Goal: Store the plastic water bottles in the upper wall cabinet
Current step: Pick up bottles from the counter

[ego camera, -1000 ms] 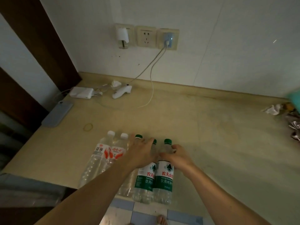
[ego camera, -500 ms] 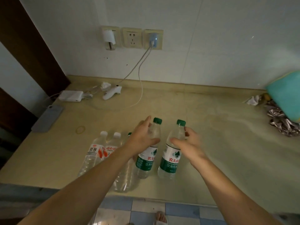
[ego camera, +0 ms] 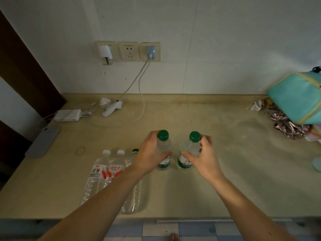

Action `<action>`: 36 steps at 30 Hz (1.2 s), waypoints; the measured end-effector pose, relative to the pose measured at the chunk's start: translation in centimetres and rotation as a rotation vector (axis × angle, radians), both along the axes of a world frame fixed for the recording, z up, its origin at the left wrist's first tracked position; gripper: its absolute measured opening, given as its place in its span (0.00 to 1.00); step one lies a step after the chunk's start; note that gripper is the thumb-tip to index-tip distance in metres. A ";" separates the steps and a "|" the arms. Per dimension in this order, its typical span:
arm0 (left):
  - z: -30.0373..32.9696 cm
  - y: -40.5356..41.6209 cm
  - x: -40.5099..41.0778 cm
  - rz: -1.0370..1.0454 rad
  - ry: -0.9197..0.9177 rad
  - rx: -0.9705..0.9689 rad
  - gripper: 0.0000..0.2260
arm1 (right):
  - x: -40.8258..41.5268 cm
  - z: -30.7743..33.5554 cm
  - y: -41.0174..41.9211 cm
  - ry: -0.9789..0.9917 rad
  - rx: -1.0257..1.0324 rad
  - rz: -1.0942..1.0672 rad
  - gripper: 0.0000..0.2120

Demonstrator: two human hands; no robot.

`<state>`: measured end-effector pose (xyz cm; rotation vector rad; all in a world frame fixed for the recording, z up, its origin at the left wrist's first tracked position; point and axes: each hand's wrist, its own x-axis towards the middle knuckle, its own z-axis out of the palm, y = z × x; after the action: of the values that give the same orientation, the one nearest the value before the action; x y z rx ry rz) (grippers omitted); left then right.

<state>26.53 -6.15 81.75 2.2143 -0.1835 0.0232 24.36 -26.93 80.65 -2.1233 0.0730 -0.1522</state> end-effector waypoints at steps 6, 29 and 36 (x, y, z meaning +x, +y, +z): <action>-2.3 0.0 0.0 0.015 0.103 -0.075 0.32 | 0.5 -1.2 -0.5 0.162 0.145 0.031 0.34; 4.5 -1.2 1.7 0.080 0.003 -0.546 0.28 | 0.4 5.0 -0.6 0.057 0.471 -0.120 0.24; 21.1 -1.5 2.6 -0.171 -0.375 -0.636 0.37 | 0.4 21.1 -1.2 -0.270 0.471 -0.117 0.21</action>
<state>29.11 -7.68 102.89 1.5374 -0.4979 0.3558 24.79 -28.16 101.71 -1.6144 0.0656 -0.4445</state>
